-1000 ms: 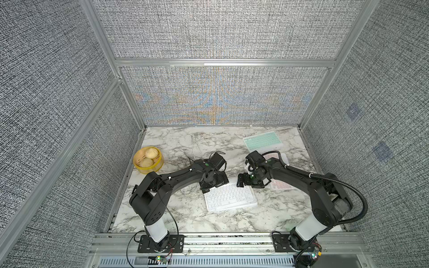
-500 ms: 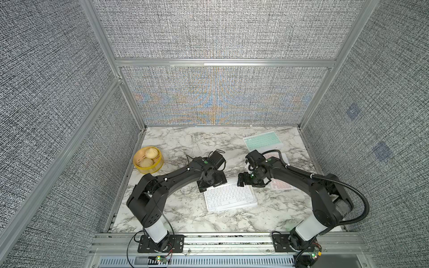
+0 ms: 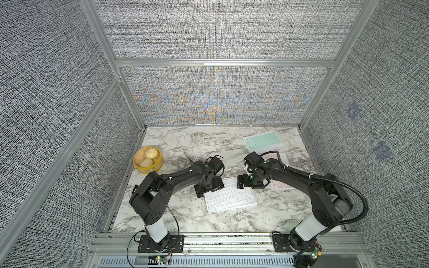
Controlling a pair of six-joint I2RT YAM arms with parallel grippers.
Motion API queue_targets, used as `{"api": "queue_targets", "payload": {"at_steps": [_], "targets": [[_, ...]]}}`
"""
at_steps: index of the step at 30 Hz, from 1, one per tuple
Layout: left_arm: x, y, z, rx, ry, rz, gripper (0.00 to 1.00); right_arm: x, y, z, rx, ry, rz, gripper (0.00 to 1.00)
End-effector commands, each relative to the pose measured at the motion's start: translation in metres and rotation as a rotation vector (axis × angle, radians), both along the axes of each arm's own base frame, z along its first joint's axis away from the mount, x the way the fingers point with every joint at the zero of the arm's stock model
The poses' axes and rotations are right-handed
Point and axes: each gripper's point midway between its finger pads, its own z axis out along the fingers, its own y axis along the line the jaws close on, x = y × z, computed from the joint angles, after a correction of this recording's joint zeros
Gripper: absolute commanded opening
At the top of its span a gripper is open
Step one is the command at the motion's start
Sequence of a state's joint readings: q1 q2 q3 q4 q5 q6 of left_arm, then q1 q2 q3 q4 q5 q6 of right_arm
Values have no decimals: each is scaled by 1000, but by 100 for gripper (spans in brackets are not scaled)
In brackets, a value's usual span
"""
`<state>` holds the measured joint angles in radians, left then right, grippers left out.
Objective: Stack the numeric keypads
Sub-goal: Adjust the numeric keypad.
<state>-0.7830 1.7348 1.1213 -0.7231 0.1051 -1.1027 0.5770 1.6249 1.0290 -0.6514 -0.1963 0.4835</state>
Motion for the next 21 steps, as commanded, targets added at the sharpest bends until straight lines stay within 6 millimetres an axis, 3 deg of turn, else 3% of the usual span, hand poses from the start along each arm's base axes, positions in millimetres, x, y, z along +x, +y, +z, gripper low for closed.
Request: {"api": "queue_targets", "payload": {"at_steps": [1,11,21], "targets": [[9,-14,3,-36,-18,-32,99,-4,-1,-1,-7,4,2,93],[20,-30,10,-66,-29,-64,99,-1,1,3,11,-13,-15,93],[19,-31,11,-73,-22,-69,99,13,12,10,28,-34,-4,93]]}}
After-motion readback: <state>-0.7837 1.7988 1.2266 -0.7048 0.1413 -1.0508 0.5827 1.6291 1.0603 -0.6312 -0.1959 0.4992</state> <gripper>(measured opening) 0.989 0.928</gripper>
